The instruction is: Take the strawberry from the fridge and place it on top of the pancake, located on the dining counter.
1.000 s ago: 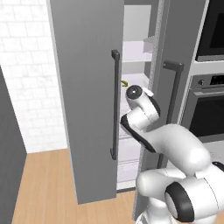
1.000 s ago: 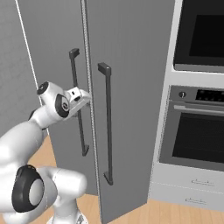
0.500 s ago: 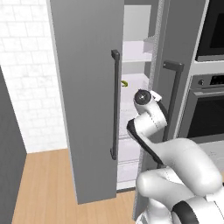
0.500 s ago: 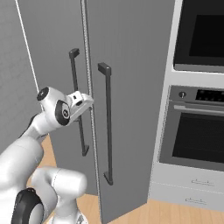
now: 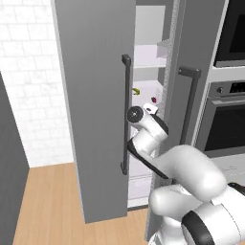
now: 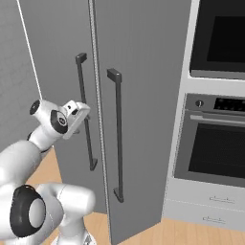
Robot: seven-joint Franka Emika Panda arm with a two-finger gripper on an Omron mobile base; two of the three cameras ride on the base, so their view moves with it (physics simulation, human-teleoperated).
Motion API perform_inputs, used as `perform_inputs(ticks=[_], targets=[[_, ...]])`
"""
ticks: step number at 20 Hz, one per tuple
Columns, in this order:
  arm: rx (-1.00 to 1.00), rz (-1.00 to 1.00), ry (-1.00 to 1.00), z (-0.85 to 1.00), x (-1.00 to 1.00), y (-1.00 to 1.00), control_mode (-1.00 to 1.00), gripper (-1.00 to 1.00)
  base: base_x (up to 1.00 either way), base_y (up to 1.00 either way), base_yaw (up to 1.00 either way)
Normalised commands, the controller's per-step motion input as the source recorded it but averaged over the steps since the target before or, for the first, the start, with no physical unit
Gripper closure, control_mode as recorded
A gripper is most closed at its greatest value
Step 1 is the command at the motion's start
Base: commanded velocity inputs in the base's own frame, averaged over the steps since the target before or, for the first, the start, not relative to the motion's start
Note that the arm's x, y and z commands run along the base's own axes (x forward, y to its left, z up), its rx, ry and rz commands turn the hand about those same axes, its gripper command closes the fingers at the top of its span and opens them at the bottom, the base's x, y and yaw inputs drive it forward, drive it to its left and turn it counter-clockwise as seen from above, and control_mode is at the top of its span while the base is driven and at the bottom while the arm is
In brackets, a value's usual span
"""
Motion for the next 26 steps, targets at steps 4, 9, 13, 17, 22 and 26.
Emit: perform_inputs(ticks=[4, 9, 13, 17, 22, 26], targets=[[0.00, -0.12, 0.23, 0.00, 0.87, -0.06, -1.00, -1.00, 0.00, 0.00, 0.00], [0.00, -0.17, 0.16, 0.00, 0.57, -0.36, -1.00, -1.00, 0.00, 0.00, 0.00], [0.00, -0.13, 0.06, 0.00, 0.11, -0.71, -1.00, -1.00, 0.00, 0.00, 0.00], [0.00, -0.10, -0.02, 0.00, -0.41, -0.77, -1.00, -1.00, 0.00, 0.00, 0.00], [0.00, -0.08, -0.02, 0.00, -0.49, -0.84, -1.00, -1.00, 0.00, 0.00, 0.00], [0.00, -0.07, -0.02, 0.01, -0.41, -0.96, -1.00, -1.00, 0.00, 0.00, 0.00]])
